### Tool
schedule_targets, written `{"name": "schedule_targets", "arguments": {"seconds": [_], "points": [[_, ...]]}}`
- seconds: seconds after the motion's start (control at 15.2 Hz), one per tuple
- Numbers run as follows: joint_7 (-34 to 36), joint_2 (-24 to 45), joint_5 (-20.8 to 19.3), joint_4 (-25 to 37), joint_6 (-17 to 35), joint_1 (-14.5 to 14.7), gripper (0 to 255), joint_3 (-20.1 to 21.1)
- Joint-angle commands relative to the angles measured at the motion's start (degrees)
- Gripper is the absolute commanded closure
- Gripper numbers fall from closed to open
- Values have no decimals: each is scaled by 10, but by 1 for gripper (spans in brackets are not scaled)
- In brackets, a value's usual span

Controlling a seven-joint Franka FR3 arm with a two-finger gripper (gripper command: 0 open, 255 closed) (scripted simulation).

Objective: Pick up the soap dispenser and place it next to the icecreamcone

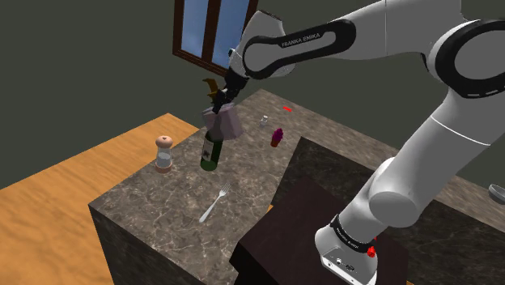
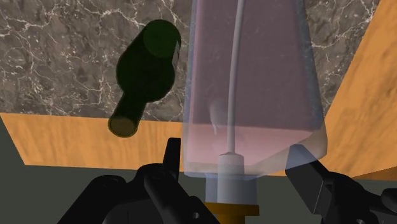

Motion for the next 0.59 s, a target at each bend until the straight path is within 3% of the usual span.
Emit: {"name": "schedule_targets", "arguments": {"seconds": [0.0, 0.53], "points": [[-34, 9, 9, 12, -5, -14, 255, -14], [-159, 45, 43, 60, -28, -70, 255, -62]]}}
